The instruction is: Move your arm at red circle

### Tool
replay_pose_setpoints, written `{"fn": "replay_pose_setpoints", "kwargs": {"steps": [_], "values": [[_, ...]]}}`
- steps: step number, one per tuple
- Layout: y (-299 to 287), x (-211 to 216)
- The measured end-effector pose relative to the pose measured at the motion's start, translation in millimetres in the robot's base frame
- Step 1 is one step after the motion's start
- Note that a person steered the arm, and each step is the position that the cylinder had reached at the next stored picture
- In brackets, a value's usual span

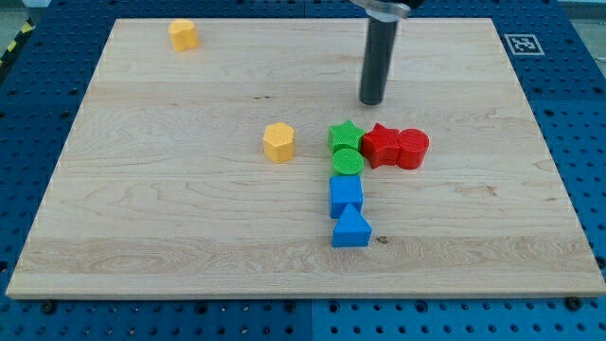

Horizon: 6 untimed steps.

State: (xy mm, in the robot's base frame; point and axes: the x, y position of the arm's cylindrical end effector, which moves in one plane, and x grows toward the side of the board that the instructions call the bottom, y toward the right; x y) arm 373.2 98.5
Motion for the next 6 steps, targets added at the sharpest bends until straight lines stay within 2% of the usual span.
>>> {"fn": "replay_pose_setpoints", "kwargs": {"steps": [1,6], "values": [[36,18],[69,32]]}}
